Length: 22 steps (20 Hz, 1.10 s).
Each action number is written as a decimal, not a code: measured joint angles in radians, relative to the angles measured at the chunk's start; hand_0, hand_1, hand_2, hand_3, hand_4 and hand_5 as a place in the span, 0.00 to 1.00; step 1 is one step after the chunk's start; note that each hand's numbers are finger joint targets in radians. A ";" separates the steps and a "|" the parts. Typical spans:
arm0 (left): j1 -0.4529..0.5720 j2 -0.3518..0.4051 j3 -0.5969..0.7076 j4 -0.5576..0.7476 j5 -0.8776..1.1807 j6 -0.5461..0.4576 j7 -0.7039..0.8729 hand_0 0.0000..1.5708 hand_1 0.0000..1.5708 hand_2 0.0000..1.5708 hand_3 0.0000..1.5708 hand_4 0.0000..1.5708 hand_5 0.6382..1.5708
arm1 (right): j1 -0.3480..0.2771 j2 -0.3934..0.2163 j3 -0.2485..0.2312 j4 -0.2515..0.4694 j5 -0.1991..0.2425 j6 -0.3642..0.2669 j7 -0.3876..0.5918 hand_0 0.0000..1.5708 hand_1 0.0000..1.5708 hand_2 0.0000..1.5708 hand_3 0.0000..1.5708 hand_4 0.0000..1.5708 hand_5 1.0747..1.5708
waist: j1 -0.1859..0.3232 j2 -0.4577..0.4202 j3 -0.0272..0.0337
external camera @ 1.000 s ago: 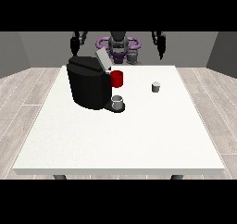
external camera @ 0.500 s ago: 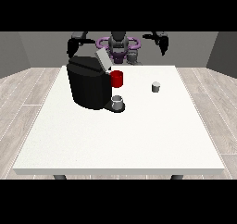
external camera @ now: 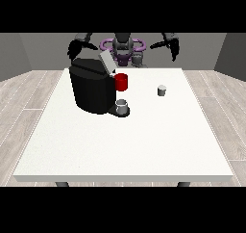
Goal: Insert the coffee pod into the coffee machine and close the lid
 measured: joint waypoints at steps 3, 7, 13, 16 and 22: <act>-0.048 0.044 0.035 0.066 -0.008 -0.018 0.021 0.00 0.00 0.00 0.00 0.00 1.00 | -0.002 0.007 0.017 -0.021 -0.001 0.004 0.002 0.00 0.00 0.00 0.00 0.12 1.00 | -0.028 0.017 -0.0002; -0.142 0.091 0.068 0.145 0.005 -0.057 0.082 0.00 0.00 0.00 0.00 0.00 1.00 | -0.025 0.021 0.034 -0.013 0.007 0.001 -0.013 0.00 0.00 0.00 0.00 0.18 1.00 | -0.050 0.055 -0.0002; -0.233 0.124 0.092 0.305 -0.036 -0.059 0.046 0.00 0.00 0.00 0.00 0.00 1.00 | -0.094 0.016 0.029 0.002 0.000 0.005 -0.009 0.00 0.00 0.00 0.00 0.22 1.00 | -0.074 0.140 -0.0003; -0.291 0.133 0.095 0.374 -0.058 -0.051 0.063 0.00 0.00 0.00 0.00 0.00 1.00 | -0.120 0.025 0.040 0.027 0.018 -0.021 -0.008 0.00 0.00 0.00 0.00 0.25 1.00 | -0.079 0.161 -0.0006; -0.360 0.161 0.097 0.514 -0.111 -0.048 0.039 0.00 0.00 0.00 0.00 0.00 1.00 | -0.166 0.009 0.032 0.050 0.028 -0.029 0.039 0.00 0.00 0.00 0.00 0.27 1.00 | -0.089 0.188 -0.0007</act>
